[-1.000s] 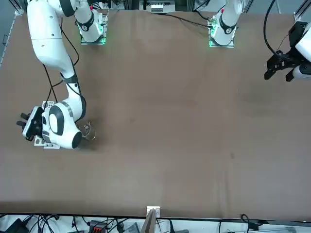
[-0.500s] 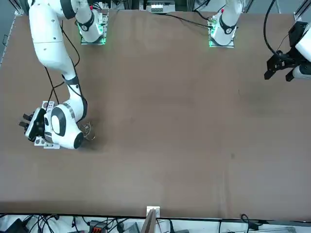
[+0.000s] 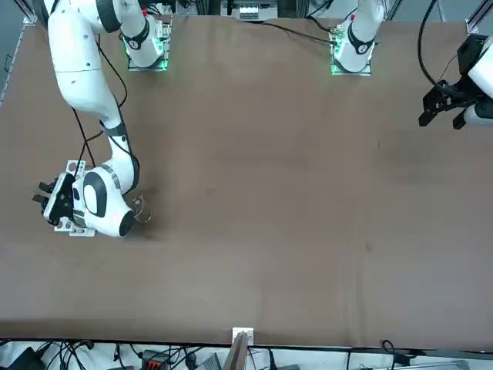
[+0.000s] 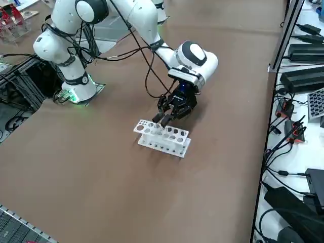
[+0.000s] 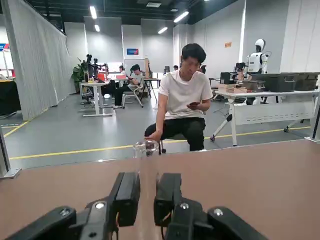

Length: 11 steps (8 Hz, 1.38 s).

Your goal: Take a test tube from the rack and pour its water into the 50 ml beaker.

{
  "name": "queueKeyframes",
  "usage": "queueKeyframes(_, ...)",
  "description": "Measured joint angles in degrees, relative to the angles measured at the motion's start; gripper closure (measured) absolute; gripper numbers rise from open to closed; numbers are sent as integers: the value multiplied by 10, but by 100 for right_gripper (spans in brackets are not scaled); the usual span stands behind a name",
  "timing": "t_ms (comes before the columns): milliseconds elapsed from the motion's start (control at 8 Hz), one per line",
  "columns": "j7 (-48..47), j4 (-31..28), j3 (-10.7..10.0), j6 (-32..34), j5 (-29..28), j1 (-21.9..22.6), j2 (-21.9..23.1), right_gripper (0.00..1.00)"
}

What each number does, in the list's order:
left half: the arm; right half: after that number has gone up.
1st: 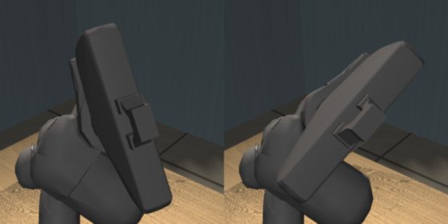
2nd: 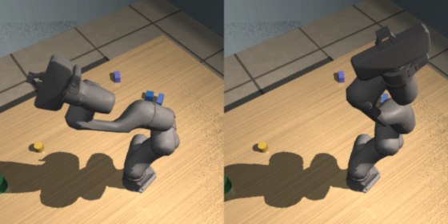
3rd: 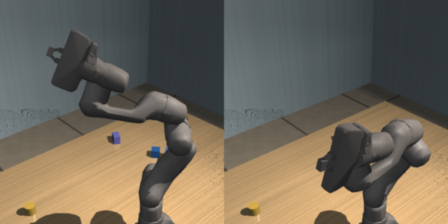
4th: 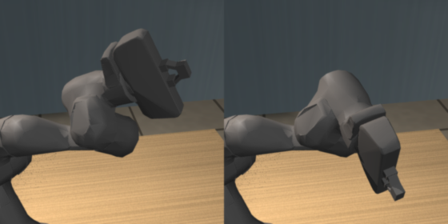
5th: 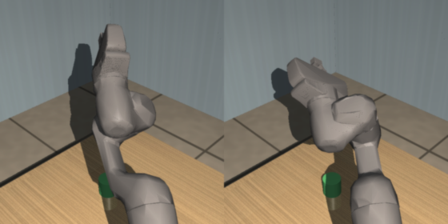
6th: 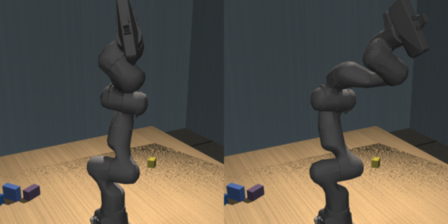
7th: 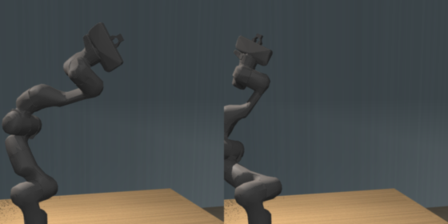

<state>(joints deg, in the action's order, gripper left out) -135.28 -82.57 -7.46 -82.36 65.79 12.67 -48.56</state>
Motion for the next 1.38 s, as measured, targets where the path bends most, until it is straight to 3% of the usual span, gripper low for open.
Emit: queueKeyframes(1375,-10,0,0,-10,5,0,-26,76)
